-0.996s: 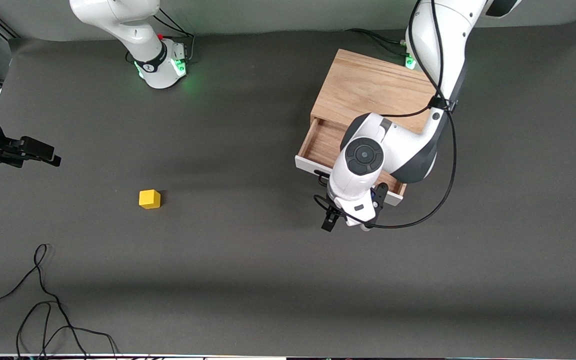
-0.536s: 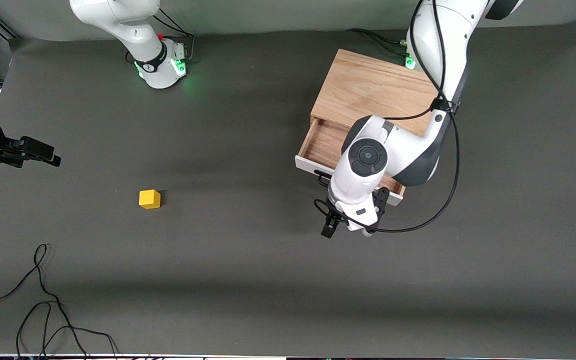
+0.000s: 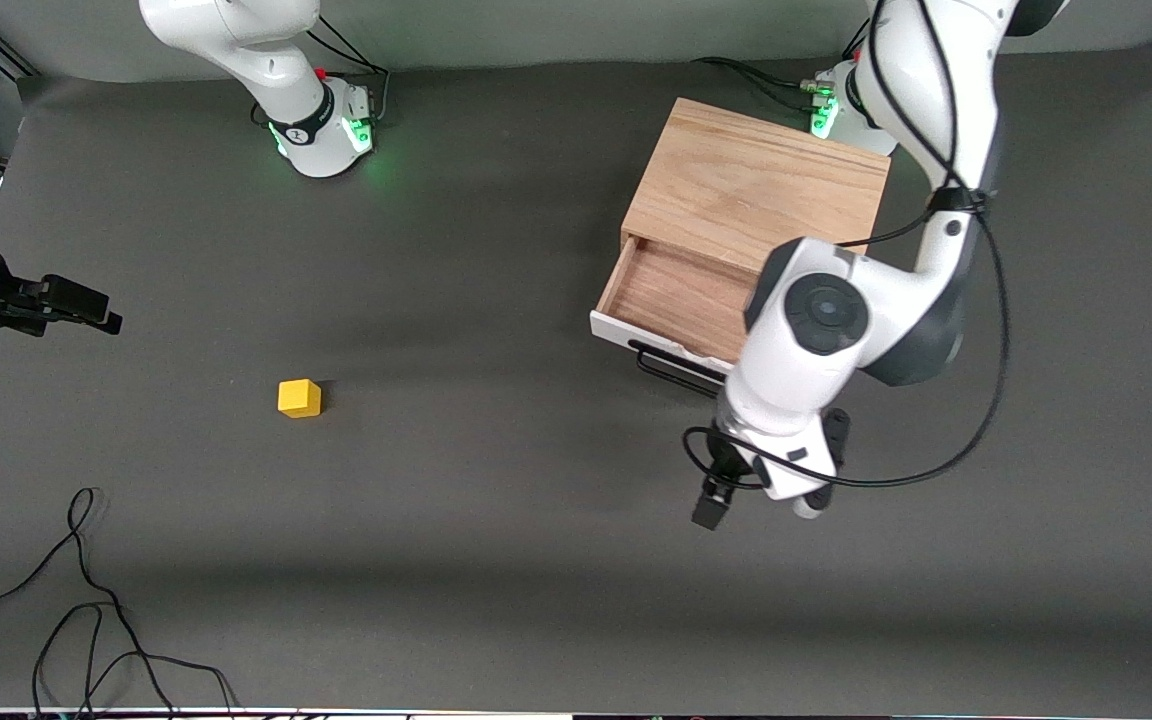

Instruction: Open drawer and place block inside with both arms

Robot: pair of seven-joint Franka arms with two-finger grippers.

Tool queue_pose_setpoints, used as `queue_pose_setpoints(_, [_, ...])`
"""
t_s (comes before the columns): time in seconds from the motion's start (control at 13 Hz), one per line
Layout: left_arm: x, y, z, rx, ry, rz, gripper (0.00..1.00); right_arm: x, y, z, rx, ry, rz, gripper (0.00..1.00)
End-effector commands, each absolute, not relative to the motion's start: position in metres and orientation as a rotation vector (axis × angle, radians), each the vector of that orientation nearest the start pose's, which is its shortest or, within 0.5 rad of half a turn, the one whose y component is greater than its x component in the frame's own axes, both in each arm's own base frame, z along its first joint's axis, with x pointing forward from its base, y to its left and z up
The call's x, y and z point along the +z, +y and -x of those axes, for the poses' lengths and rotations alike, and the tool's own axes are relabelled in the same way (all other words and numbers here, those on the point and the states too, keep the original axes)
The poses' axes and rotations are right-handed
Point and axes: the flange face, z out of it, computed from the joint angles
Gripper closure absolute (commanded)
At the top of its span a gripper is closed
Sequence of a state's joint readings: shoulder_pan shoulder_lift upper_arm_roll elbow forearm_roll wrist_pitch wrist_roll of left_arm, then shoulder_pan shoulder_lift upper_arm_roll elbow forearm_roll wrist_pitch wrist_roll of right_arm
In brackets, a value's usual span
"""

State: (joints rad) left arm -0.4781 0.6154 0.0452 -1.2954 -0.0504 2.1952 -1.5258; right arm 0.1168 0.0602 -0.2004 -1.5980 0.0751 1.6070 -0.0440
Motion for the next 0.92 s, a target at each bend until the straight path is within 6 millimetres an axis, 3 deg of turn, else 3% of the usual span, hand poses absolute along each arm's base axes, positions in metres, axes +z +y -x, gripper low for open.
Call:
queue_pose_setpoints(0.0, [0.445,-0.286,-0.68,-0.213,-1.588,2.921,0.0,0.583,-0.038,-0.572,0.064,0.058,3.086,0.0])
queue_pose_setpoints(0.38, [0.472,-0.201,-0.679,-0.07,-1.207,2.987,0.0,0.584,-0.042,-0.573,0.042,0.07,3.088,0.0])
queue_pose_setpoints(0.84, [0.504,-0.102,-0.661,0.105,-0.855,3.081,0.0,0.587,-0.042,-0.571,0.038,0.068,3.086,0.0])
